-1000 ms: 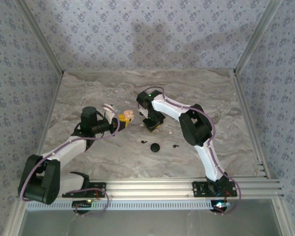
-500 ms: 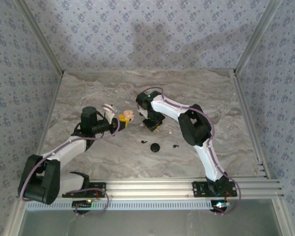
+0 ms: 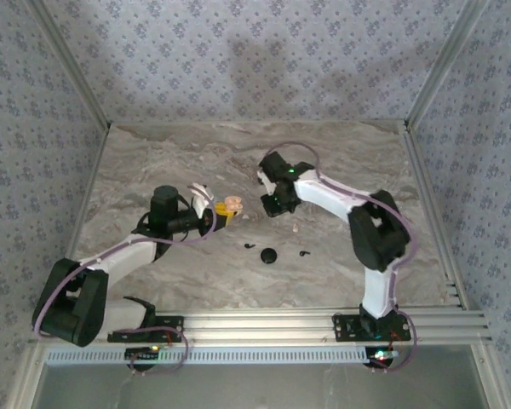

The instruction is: Insert the wireless bluetooth earbuds into the charging case

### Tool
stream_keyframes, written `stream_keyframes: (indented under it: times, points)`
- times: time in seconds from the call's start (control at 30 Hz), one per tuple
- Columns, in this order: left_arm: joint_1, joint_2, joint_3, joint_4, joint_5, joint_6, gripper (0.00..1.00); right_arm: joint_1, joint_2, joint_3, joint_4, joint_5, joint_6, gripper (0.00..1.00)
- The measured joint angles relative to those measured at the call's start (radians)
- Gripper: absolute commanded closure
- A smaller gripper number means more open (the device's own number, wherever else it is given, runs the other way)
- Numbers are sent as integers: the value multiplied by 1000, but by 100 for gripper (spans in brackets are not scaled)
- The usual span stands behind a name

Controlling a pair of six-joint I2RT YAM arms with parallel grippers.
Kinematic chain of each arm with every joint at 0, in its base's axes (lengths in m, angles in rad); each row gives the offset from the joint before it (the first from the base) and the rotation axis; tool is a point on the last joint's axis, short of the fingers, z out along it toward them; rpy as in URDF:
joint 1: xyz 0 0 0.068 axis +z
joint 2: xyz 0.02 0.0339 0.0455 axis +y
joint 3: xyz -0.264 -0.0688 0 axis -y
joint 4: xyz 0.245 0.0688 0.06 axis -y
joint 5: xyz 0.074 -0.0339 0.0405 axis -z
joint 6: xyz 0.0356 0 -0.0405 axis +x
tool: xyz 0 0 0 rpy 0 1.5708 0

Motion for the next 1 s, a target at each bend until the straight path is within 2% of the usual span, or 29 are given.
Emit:
stream_keyframes:
  times: [0.27,0.5,0.73,1.0]
  points:
    - [-71,66,19,119,-54,0,89,-55,-274,-219,303,-34,92,78]
    - [-122,107,41,194,-99,30,89,-74,-433,-299,407,-40,132,78]
    - [-174,151,68,301,-166,59,89,-76,-547,-353,528,-97,187,77]
    - [-193,186,71,415,-203,83,88,-57,-590,-391,607,-132,241,78]
